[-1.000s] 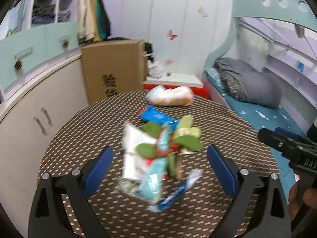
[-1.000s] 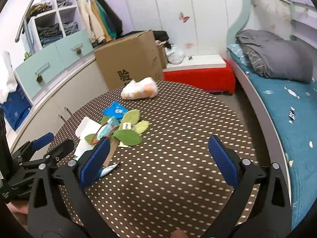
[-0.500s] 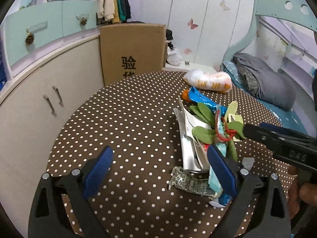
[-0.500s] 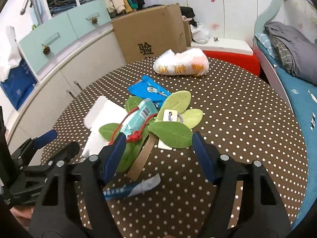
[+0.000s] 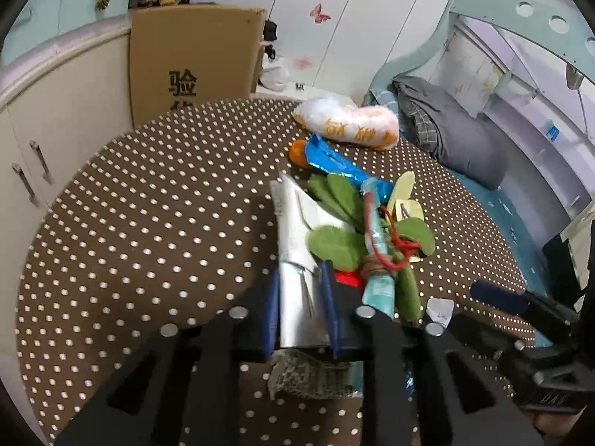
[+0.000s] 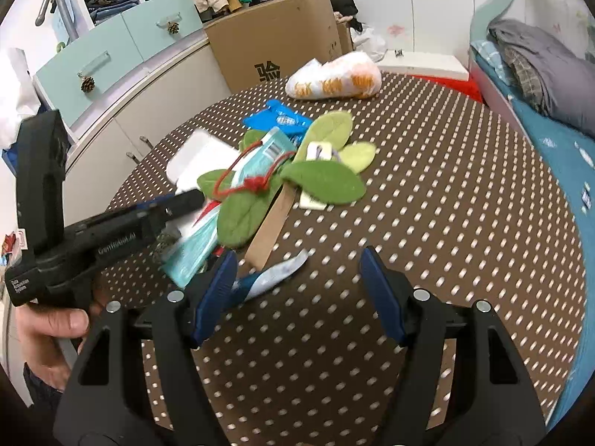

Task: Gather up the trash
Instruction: 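Grasp the blue toothpaste box with the right tool while the left tool grasps a white strip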

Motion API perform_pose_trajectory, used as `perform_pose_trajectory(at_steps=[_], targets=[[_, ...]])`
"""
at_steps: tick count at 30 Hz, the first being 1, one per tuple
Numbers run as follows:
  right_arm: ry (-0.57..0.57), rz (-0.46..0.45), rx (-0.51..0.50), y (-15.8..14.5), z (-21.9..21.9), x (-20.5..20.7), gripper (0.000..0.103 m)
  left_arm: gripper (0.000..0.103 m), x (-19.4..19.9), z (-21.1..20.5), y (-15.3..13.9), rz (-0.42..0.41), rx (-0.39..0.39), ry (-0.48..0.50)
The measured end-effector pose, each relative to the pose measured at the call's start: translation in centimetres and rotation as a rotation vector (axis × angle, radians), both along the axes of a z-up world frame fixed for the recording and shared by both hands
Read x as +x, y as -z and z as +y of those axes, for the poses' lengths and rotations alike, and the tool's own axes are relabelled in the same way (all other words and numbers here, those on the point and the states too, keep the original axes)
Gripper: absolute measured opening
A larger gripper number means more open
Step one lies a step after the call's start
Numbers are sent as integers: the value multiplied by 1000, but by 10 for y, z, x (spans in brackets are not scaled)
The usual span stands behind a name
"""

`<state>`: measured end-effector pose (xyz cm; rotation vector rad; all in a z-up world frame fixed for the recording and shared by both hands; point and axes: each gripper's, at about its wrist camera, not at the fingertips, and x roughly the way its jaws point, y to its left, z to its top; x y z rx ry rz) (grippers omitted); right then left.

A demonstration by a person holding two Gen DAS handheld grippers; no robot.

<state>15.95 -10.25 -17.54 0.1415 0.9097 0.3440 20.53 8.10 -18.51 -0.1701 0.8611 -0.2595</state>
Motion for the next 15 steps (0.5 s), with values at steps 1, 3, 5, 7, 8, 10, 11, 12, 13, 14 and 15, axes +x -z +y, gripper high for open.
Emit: perform_pose_trajectory(at_steps=[1,3,5,7,8,10,11,12,13,14,15], targets=[[-1,9,12,2,3,-2,68,17,-5,1,-2,-11,4,-1],[-10,12,17,5,12,-4,68,15,-13,7,-5,-22,2,-10],[-21,16,16,8,23,-3,65,14,-22,13,-9,-37,22,-34],[-23,4,-25,10,34,-3,50,13,-34,19,-14,-59,41,-62],[-25,-6,-57,10,39,-3,39,12,-40,21,-17,-71,52,-75],[-40,-5,-69,9,42,-5,21,12,-51,27,-21,-83,67,-89],[-52,-10,-87,9,43,-7,19,12,-54,28,-21,-85,73,-88],[-59,-15,-97,9,42,-10,14,13,-56,28,-21,-85,83,-85],[-65,-17,-98,9,40,-12,13,18,-56,27,-20,-85,104,-84],[-68,-18,-93,9,36,-13,13,24,-53,26,-19,-85,126,-84],[-65,-18,-89,9,32,-15,13,38,-48,25,-17,-82,138,-86]])
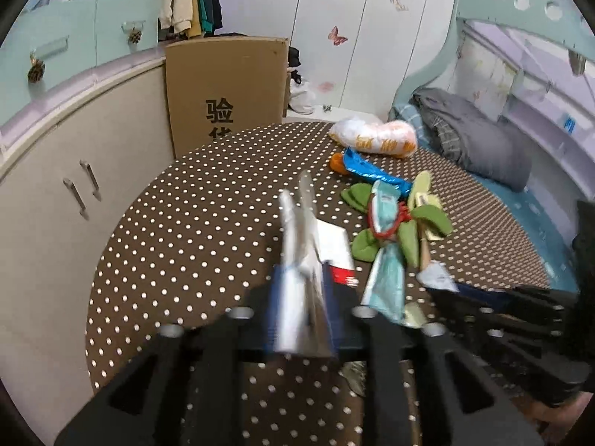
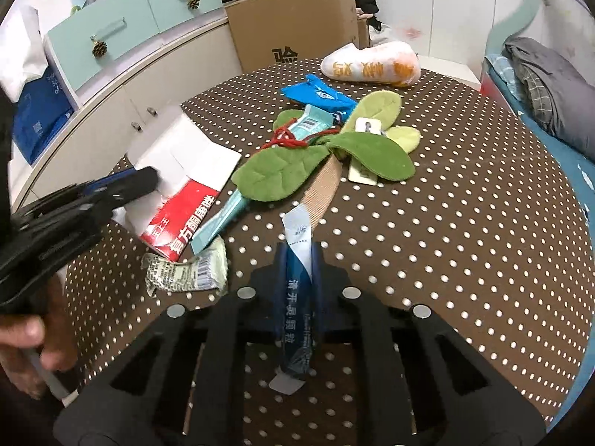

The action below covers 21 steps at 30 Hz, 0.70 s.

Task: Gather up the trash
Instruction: 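Grasp the blue toothpaste box with the right tool while the left tool grasps a white strip, then carry both items to the wastebasket and open both tools over it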

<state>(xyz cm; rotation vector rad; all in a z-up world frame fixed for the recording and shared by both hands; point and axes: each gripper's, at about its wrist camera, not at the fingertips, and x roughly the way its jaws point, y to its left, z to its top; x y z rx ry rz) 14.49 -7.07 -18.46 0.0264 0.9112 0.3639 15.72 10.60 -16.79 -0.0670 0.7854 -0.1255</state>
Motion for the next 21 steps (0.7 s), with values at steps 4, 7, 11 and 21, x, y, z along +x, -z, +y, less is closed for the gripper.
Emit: perform_pose_trajectory(at_steps=[4,7,11,21], targets=[[14,-18,40,-5,-22,-6,12,12,15,-4,8,31,-43,25],[21,-36,84,-12,-39,-11,12,5,14,-2,5,23,-93,29],[33,-62,124,-21,-59,-15,12,1,5,-1,-4,-11,-97,15],[77,-134,196,-45,-110,-15,12,1,-21,-18,-52,-130,-95,40]])
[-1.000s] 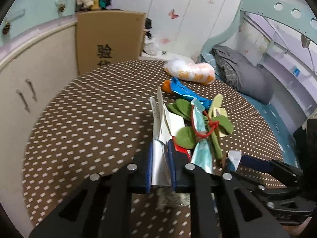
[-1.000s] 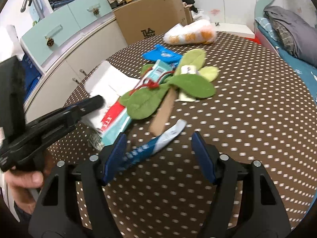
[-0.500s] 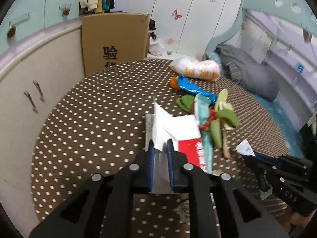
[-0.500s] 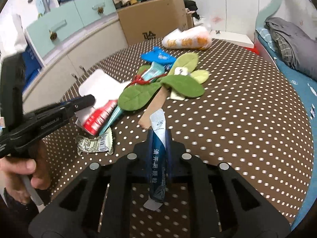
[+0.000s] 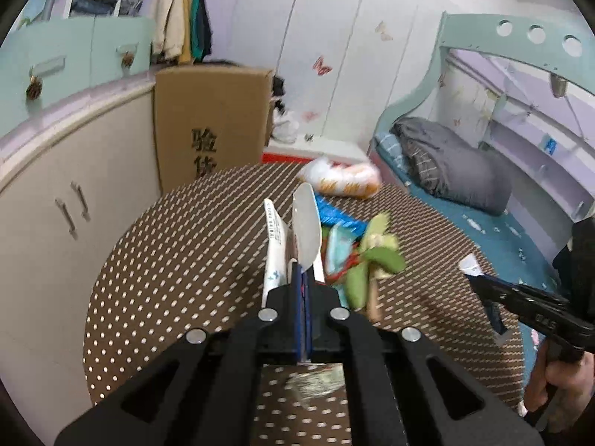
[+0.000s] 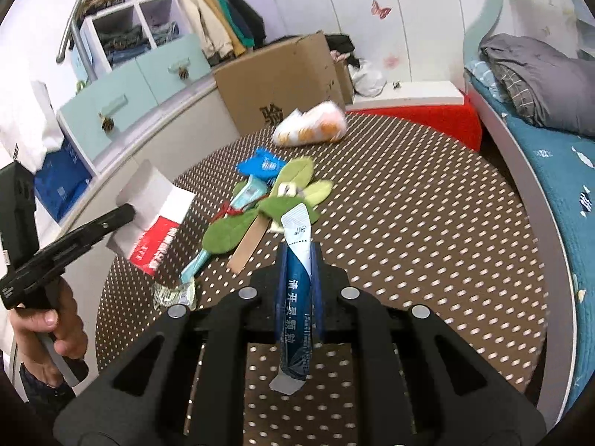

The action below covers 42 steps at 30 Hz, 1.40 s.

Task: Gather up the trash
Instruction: 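Carry both items to the wastebasket and open both tools over it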

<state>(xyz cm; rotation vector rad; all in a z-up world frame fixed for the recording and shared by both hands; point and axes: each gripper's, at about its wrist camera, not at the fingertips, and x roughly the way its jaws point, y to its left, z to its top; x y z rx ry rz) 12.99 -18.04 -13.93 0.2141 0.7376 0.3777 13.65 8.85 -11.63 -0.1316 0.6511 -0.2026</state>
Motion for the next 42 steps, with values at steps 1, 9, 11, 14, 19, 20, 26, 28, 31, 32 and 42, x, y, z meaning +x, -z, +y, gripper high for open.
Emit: perform_pose_trajectory(at_steps=[1,9,11,14,19,20,26,28,31,32,42], targets=[[7,-11,5,-3,-6,-1,12,1,-2,-5,-7,-17,0,8],[83,-88,77,-30,-85,-6,12,1,-3,-80,-52,-121,-23,134],[109,-100,98,-35,-107,-7,12,1,0,-102,-56,-128,-30,169],[172,-115,102,-39,-147,-7,12,1,9,-143,-59,-122,-43,228],[283,-80,103,-23,-218,-2,12,1,26,-224,-54,-83,-35,333],[299,-63,110,-16,-231,0,12,1,29,-237,-52,-74,-30,352],[388,85,178,56,-299,22,12,1,48,-328,-29,7,15,461],[418,158,189,92,-312,34,13,1,54,-350,-18,35,32,482],[442,258,213,149,-327,47,13,1,63,-381,0,74,69,500],[444,301,226,172,-331,53,13,1,65,-387,4,83,79,505],[557,412,355,247,-375,44,72,1,93,-454,62,244,169,568]])
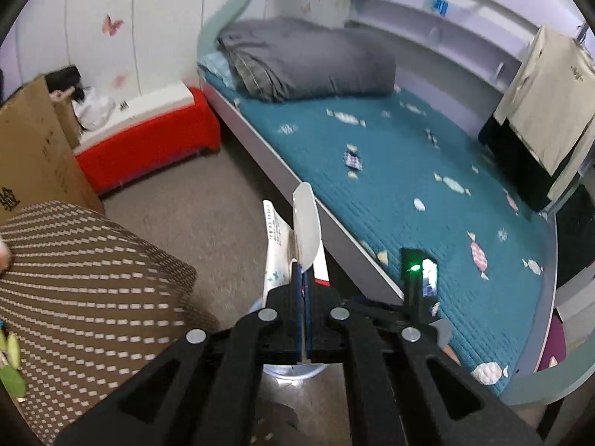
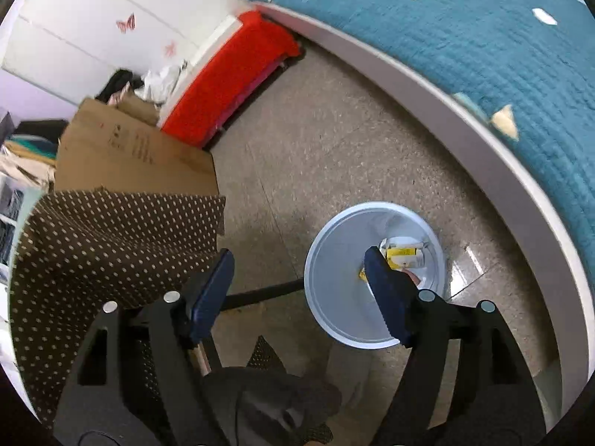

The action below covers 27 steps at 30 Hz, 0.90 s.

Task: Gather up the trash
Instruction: 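Carry both items to the wastebasket and open both tools over it, then move both tools back toward the table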

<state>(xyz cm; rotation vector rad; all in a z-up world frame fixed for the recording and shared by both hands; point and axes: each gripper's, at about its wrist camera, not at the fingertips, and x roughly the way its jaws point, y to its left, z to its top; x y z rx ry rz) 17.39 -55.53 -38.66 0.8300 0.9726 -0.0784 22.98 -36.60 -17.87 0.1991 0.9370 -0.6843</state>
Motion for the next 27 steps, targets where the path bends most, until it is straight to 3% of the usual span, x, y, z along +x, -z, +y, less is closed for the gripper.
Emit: perform_pose_trajectory(at_steps=[9,12,14,15,17,19,27], targets=[[59,-130,-65,-59,-27,-32,78,2,19,-44,52,126,114,32],[55,-160,-85,-75,-28,-34,80,8,25,-58,66,155,165,50],[48,-175,-93,-83,-26,-34,84,54,29,-65,72,160,197,38],[45,-178,-98,-87,-25,-33,88,92,30,-64,72,142,210,16],[46,-184,-102,-92,-23,-35,93,95,28,-60,64,86,212,-17],[51,-186,-105,-97,-19,-35,97,95,26,-55,58,97,184,-13],[84,-204,-202,-136,5,-47,97,95,2,-21,14,-20,111,-46]])
